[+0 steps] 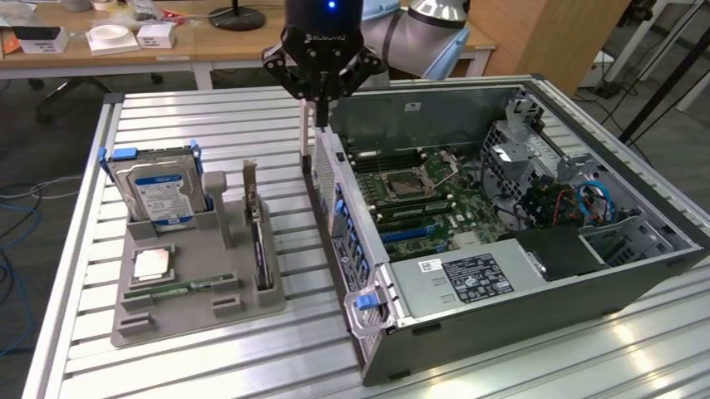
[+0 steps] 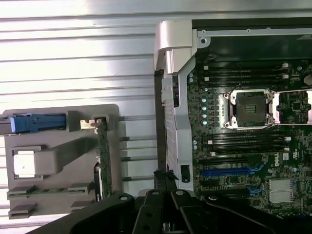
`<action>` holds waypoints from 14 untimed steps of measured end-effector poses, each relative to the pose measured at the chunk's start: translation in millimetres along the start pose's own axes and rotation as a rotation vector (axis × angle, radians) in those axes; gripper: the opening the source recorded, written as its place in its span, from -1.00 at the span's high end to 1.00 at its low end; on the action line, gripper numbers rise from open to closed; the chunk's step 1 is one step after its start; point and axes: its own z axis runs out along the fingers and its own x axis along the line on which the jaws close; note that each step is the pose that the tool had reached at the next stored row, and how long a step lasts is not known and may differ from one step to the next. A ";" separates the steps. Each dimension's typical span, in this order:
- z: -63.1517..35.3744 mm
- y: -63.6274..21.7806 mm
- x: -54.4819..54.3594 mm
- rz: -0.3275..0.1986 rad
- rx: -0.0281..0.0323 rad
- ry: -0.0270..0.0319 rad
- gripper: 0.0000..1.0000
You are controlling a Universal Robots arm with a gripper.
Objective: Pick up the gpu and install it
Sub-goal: 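Reach for the gpu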
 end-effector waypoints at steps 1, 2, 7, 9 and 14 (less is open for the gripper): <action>0.0 -0.1 0.8 0.000 0.0000 -0.0001 0.79; 0.0 -0.1 1.6 0.000 0.0000 -0.0001 0.79; 0.0 -0.4 5.7 0.000 0.0000 -0.0001 0.79; 0.0 -0.5 7.2 0.000 -0.0001 -0.0001 0.79; 0.0 -0.8 10.9 0.000 -0.0001 -0.0001 0.79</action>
